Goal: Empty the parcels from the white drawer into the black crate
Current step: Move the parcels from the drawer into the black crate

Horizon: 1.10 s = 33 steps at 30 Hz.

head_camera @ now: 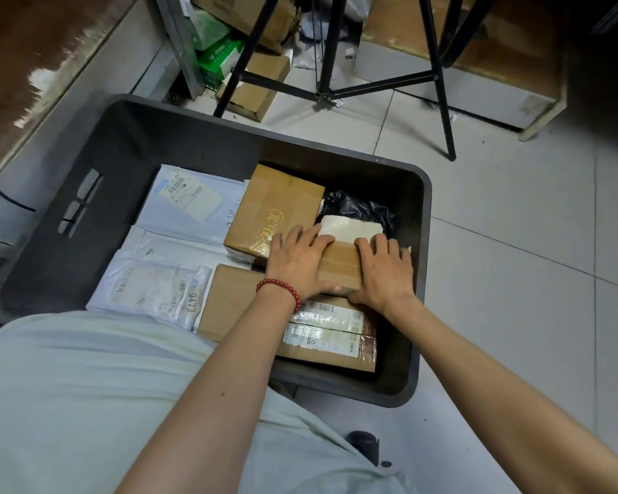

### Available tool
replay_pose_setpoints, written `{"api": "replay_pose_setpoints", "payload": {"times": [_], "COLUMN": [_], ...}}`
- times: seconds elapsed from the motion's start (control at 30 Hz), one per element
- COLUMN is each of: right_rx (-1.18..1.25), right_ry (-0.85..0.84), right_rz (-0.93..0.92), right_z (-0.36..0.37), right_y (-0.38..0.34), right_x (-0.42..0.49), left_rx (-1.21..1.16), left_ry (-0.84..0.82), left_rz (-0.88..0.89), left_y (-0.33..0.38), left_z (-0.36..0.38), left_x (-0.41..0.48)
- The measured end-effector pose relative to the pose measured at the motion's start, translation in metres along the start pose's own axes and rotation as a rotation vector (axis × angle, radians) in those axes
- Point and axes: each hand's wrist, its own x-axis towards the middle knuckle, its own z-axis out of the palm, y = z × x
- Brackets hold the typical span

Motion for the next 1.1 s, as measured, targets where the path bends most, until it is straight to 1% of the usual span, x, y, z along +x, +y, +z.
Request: {"api": "replay_pose_setpoints", "payload": {"times": [0.13,0.23,0.33,0.43,0.5,0.63,0.7,0.77,0.83,0.9,0.97,1.03,1.1], "right_rx": [-0.042,-0.074,-0.092,-0.085,-0.022,0.102,0.133,0.143,0.149,0.152,0.131,0.155,0.200], "right_ry": [-0.004,0.053,0.086,0.024,-0.044,-0.089,-0.079,-0.077,-0.111,-0.151,-0.127,-0.020,0.085], "right_rz": [-0.046,-0.103,-0.194,-0.171,-0.171,-0.096,-0.072,-0.077,-0.100,-0.116,-0.133,-0.151,-0.190], "right_z": [0.001,-0.003,0.005,0.008,0.008,0.005,0.006,0.005,0.000,-0.007,-0.015,-0.023,-0.033], "right_y": [0.004,0.010,0.010,0.006,0.000,-0.007,-0.010,-0.010,-0.005,-0.002,-0.003,-0.012,-0.029], "right_x": [-0.009,-0.014,-0.022,-0.018,-0.013,-0.008,-0.008,-0.007,-0.006,-0.006,-0.008,-0.011,-0.012], "left_rx": [0.026,-0.014,0.053,-0.011,-0.005,0.198,0.236,0.186,0.108,0.058,0.021,0.005,-0.012], "left_ry": [0.062,0.087,0.091,0.092,0.083,0.044,0.003,-0.038,-0.069,-0.024,0.093,0.188,0.225], "left_rz": [-0.023,-0.064,-0.057,-0.134,-0.160,-0.103,-0.102,-0.135,-0.162,-0.174,-0.189,-0.237,-0.348], "left_y": [0.004,0.009,0.014,0.015,0.015,0.021,0.021,0.018,0.013,0.008,0.000,-0.011,-0.029], "left_z": [0.007,0.010,0.011,0.016,0.018,0.014,0.013,0.018,0.026,0.031,0.025,0.010,-0.005], "left_x": [-0.008,-0.008,-0.004,-0.006,-0.009,-0.009,-0.009,-0.016,-0.030,-0.046,-0.056,-0.064,-0.073]}}
